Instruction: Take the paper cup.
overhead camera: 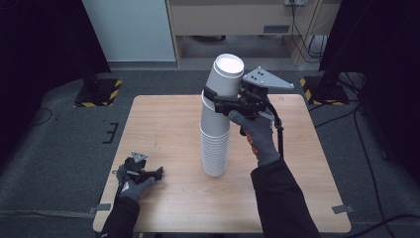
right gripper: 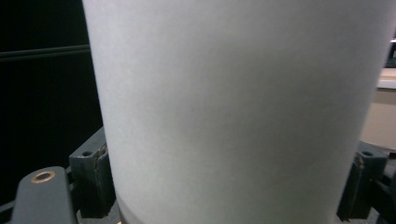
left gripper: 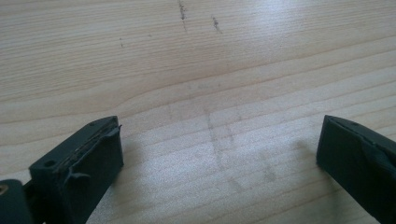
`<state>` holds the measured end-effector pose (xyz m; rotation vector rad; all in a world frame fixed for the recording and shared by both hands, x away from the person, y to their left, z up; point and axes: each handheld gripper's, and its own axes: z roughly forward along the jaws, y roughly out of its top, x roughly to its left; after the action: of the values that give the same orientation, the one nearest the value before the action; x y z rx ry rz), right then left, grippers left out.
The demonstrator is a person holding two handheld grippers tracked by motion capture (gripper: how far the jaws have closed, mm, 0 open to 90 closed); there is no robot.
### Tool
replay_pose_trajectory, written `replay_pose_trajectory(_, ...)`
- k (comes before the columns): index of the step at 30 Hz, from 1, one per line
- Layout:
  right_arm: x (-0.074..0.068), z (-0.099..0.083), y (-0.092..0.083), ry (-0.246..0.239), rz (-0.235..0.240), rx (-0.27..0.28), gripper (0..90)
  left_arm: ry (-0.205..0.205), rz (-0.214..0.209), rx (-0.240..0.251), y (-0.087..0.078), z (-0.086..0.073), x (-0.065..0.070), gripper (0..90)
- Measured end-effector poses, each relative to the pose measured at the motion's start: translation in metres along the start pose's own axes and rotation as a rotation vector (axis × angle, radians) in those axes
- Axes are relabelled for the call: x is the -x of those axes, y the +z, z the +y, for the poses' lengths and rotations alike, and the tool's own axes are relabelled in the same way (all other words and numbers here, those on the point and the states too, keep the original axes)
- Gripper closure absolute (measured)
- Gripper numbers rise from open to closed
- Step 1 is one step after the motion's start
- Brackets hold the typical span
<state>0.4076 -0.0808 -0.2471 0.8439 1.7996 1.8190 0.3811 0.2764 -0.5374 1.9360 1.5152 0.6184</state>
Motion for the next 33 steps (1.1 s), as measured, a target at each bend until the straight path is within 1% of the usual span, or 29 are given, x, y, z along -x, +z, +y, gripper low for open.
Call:
replay_pose_trajectory(3,0.001,0.002,-0.003,0.005,0.002,0.012,15.4,0.0,0.0,0.0,0.0,0.0,0.0,0.0)
replay_pose_trajectory(4,0.003,0.004,-0.007,0.016,0.001,0.023,15.4,0.0,0.0,0.0,0.0,0.0,0.0,0.0)
replay_pose_trajectory(9,0.006,0.007,-0.014,0.015,-0.01,0.032,15.4,0.0,0.001,0.0,0.0,0.0,0.0,0.0)
replay_pose_trajectory(12,0.009,0.008,-0.023,0.02,-0.016,0.046,15.4,0.0,0.0,0.0,0.0,0.0,0.0,0.0)
replay_pose_trajectory(14,0.01,0.008,-0.025,0.023,-0.015,0.049,15.3,0.0,0.0,0.0,0.0,0.0,0.0,0.0)
replay_pose_trajectory(15,0.012,0.008,-0.03,0.024,-0.023,0.053,15.3,0.0,0.0,0.0,0.0,0.0,0.0,0.0)
replay_pose_trajectory(17,0.013,0.008,-0.032,0.024,-0.025,0.054,15.3,0.0,0.0,0.0,0.0,0.0,0.0,0.0)
replay_pose_trajectory(18,0.015,0.008,-0.038,0.029,-0.031,0.059,15.3,0.001,0.0,-0.001,0.0,0.0,0.0,0.0)
replay_pose_trajectory(19,0.016,0.008,-0.04,0.031,-0.032,0.061,15.3,0.001,0.0,-0.001,0.0,0.0,0.0,0.0)
replay_pose_trajectory(24,0.022,0.003,-0.051,0.039,-0.044,0.068,15.3,0.007,0.0,-0.006,0.0,0.0,0.0,0.0)
replay_pose_trajectory(33,0.03,-0.009,-0.069,0.051,-0.067,0.058,15.2,0.006,0.0,-0.005,0.0,0.0,0.0,0.0)
